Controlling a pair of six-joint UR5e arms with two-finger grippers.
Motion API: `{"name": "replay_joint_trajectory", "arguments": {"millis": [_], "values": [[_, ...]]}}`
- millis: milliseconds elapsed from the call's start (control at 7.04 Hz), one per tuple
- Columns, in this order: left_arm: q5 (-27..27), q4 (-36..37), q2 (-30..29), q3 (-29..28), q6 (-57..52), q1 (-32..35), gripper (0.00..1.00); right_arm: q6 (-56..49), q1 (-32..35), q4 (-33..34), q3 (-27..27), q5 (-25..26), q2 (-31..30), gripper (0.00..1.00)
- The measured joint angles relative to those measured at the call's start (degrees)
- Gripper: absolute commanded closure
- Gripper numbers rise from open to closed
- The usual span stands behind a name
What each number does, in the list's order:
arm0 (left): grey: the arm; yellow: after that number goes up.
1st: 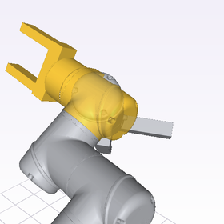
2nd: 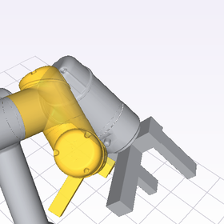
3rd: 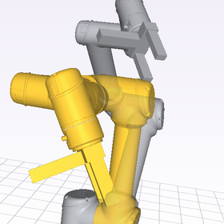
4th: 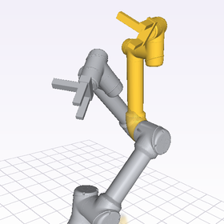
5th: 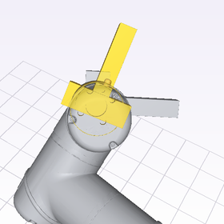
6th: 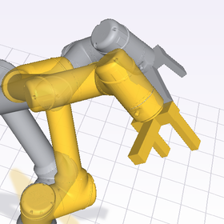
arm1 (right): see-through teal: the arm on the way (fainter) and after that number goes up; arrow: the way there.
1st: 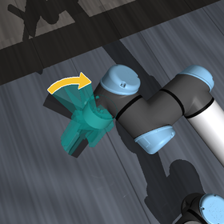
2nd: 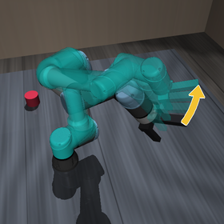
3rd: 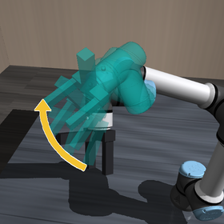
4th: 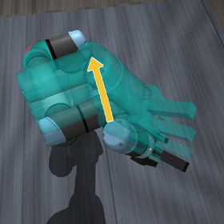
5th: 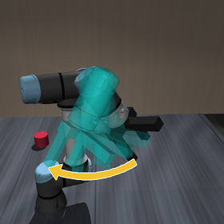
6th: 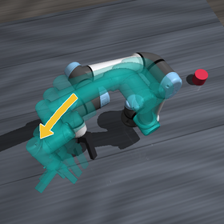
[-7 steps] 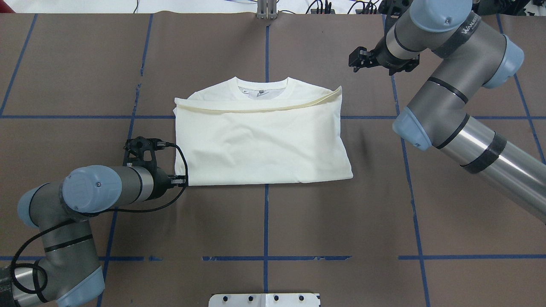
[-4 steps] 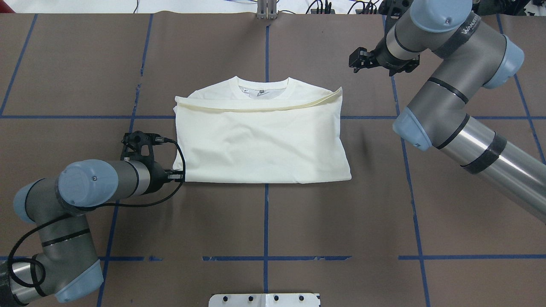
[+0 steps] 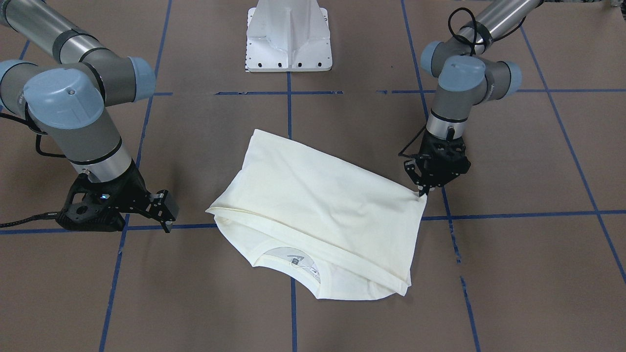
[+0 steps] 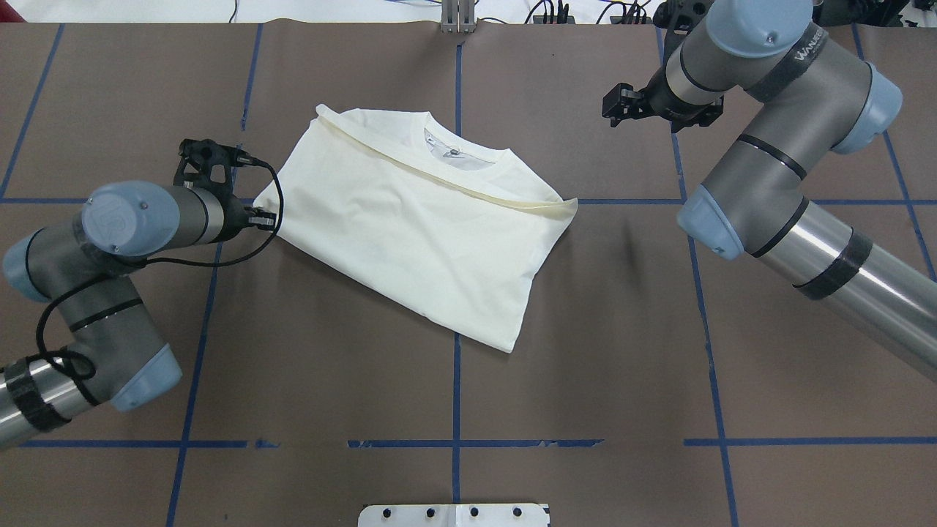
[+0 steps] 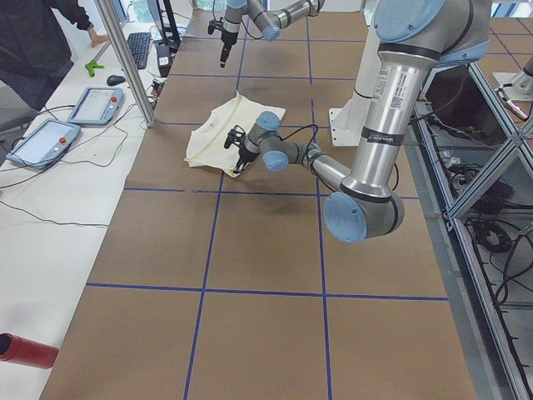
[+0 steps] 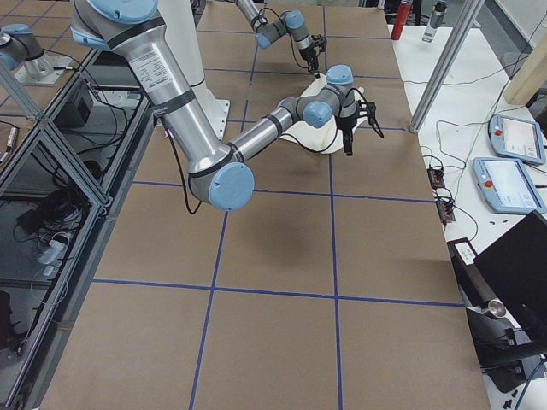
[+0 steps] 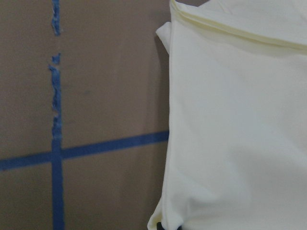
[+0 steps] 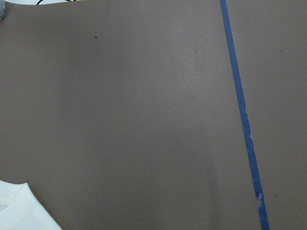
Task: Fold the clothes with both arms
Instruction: 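Grasp the folded shirt's side with the left gripper and drag it farther away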
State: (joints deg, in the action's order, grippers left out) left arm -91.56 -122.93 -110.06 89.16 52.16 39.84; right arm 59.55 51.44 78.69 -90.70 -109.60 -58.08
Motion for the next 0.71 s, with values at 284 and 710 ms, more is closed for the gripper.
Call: {"name": "replay_joint_trajectory", "arguments": {"millis": [284,710], "values": [[1.3,-3.4,-12.3,-17.6,-3.4,5.6,1.00,0.0,0.4,0.0,0.0,-0.1,-0.3,0.00],[3.3,-11.1,-23.1,-35.4,-6.4,8.7,0.00,0.1,0.8,0.0,-0.1,-0.6,-0.5,0.00]]}}
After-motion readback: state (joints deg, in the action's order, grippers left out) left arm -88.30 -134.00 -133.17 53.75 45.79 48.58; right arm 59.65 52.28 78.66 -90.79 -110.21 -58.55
